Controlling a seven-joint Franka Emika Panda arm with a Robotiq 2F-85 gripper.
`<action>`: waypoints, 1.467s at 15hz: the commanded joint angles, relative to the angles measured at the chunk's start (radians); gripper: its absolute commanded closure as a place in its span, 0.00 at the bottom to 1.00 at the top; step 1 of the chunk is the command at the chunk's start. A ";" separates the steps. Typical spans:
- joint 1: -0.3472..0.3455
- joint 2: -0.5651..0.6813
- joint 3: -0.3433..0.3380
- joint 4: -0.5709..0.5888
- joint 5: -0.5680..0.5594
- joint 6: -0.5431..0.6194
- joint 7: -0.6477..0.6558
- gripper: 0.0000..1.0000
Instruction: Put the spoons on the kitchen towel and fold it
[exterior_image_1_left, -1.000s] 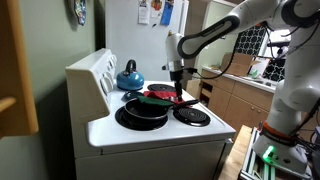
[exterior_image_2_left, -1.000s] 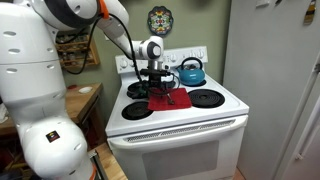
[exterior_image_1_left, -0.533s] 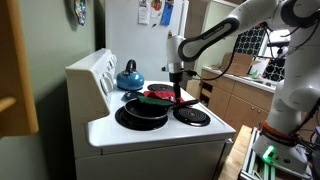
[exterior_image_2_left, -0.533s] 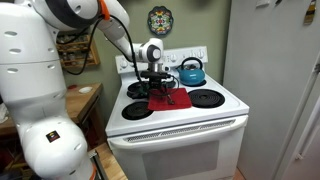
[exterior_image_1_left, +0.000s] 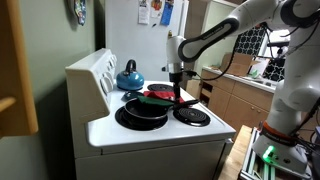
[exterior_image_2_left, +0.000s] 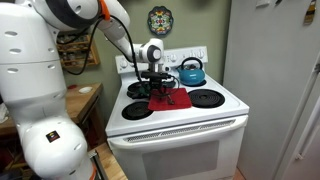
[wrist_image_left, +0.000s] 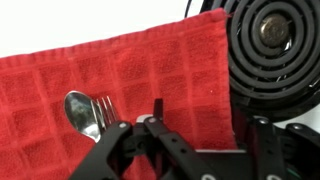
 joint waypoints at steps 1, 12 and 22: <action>-0.004 -0.019 -0.007 -0.026 -0.008 0.028 -0.001 0.63; -0.026 -0.030 -0.044 -0.001 -0.083 0.080 0.024 0.91; -0.042 -0.009 -0.064 0.010 -0.139 0.120 0.001 0.99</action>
